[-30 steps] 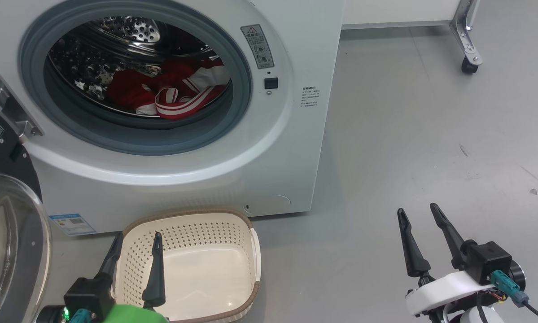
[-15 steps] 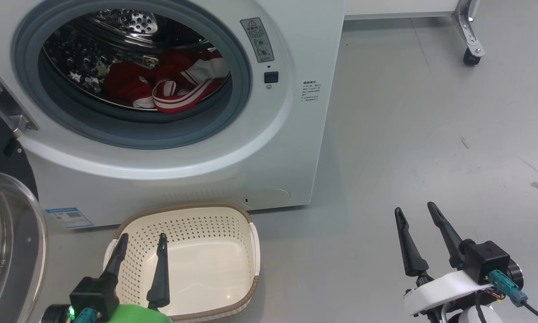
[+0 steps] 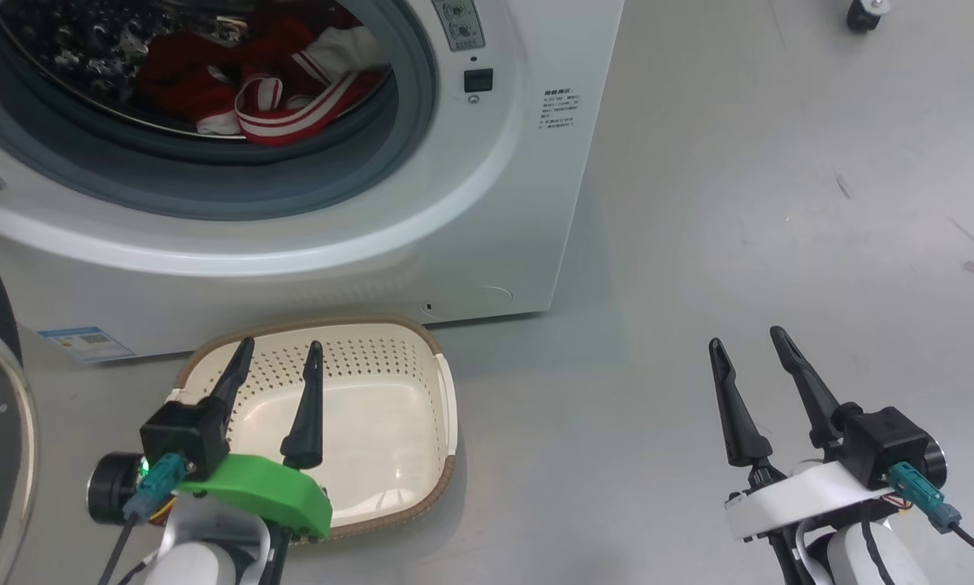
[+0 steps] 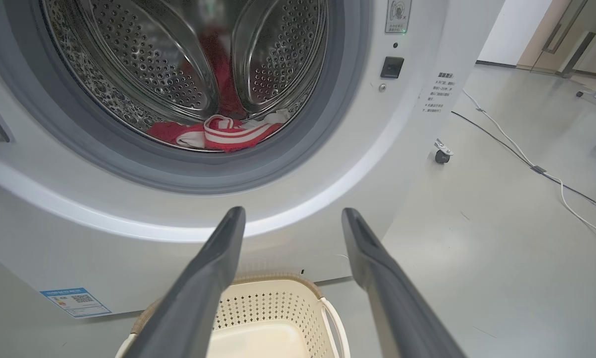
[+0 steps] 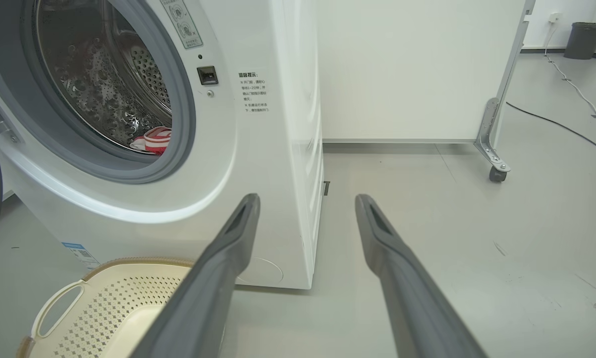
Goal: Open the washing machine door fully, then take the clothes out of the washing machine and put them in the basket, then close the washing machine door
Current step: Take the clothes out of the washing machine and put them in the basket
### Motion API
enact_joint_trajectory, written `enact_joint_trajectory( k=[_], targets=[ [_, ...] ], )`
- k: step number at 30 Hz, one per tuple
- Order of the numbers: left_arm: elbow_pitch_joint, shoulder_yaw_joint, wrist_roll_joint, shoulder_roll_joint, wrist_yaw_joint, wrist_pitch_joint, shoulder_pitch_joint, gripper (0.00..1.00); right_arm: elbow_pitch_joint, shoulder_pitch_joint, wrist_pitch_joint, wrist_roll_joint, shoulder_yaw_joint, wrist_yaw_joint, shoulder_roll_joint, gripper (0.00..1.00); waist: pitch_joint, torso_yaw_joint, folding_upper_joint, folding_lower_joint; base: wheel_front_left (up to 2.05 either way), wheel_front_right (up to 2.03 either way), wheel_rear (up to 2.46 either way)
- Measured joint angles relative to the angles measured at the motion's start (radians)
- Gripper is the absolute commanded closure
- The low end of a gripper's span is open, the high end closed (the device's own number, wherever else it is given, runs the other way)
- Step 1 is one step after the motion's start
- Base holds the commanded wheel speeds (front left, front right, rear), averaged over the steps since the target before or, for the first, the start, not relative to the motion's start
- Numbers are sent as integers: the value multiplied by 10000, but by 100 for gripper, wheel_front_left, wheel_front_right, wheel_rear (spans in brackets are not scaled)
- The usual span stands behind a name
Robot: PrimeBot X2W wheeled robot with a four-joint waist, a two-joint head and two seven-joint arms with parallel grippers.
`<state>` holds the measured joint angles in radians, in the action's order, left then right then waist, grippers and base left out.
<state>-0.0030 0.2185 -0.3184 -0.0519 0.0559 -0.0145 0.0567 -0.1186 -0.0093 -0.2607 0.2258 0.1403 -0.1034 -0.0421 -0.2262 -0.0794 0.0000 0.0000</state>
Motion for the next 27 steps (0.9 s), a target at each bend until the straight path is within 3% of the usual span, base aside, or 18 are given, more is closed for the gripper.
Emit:
enact_joint_trajectory(
  k=[15, 27],
  targets=[
    [1703, -642, -700, 15, -96, 1475, 3355, 0, 485, -987, 0, 209, 297, -86, -4, 0, -1975, -601, 0, 0, 0, 0, 0],
    [2648, -1216, -757, -905, -259, 2619, 6051, 0, 587, -1954, -2, 830, 441, -86, -8, 0, -3497, -1301, 0, 1, 0, 0, 0]
  ],
)
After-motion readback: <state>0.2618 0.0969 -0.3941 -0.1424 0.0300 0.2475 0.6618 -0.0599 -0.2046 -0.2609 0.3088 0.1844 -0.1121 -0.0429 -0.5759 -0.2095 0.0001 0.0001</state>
